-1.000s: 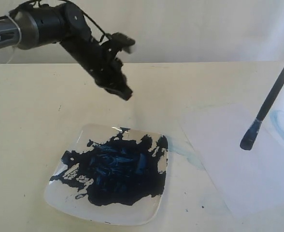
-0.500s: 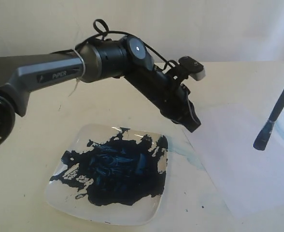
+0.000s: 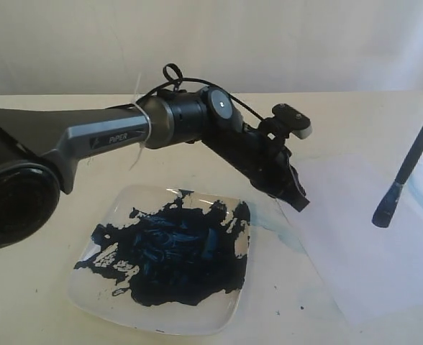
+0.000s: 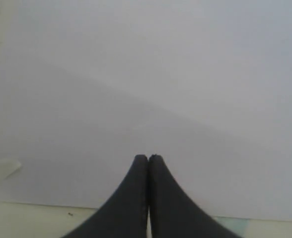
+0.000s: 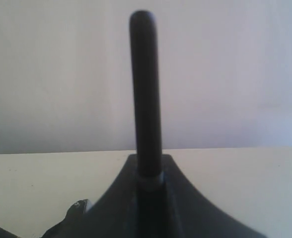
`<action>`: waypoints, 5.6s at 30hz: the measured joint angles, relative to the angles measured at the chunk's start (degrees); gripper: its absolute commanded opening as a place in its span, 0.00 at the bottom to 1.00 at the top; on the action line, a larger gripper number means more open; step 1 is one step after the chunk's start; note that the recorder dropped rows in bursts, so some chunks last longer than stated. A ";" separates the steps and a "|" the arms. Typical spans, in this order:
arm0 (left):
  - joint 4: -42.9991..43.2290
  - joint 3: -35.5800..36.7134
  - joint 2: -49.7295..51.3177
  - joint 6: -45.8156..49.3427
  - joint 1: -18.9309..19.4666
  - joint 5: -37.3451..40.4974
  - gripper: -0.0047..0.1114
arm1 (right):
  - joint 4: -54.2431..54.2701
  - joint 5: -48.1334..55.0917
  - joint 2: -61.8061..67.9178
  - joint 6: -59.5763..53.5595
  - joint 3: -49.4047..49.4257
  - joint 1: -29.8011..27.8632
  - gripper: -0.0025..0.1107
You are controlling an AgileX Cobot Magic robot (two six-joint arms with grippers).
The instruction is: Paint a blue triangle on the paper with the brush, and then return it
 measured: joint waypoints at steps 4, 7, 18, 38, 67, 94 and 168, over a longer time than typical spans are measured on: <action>2.52 -2.23 1.65 -2.08 -1.30 0.00 0.04 | 1.29 0.10 2.23 -0.10 0.00 0.00 0.02; 4.21 -2.98 2.45 -3.71 -1.80 0.21 0.04 | 1.55 0.17 2.82 -0.10 0.00 0.00 0.02; 10.91 -3.10 3.17 -6.94 -1.80 -0.01 0.04 | 1.79 0.17 3.18 -0.10 0.00 0.00 0.02; 11.06 -3.23 3.92 -7.07 -1.80 -0.32 0.04 | 25.05 -10.50 15.00 -20.14 0.00 0.00 0.02; 11.41 -3.34 3.92 -7.07 -1.80 0.03 0.04 | 39.93 -17.72 24.30 -38.48 0.00 1.39 0.02; 11.41 -3.44 3.92 -7.07 -1.80 0.24 0.04 | 45.28 -22.44 32.23 -47.34 -0.19 5.07 0.02; 11.41 -3.44 3.92 -7.07 -1.80 2.18 0.04 | 50.06 -2.59 14.30 -53.14 -0.24 5.07 0.02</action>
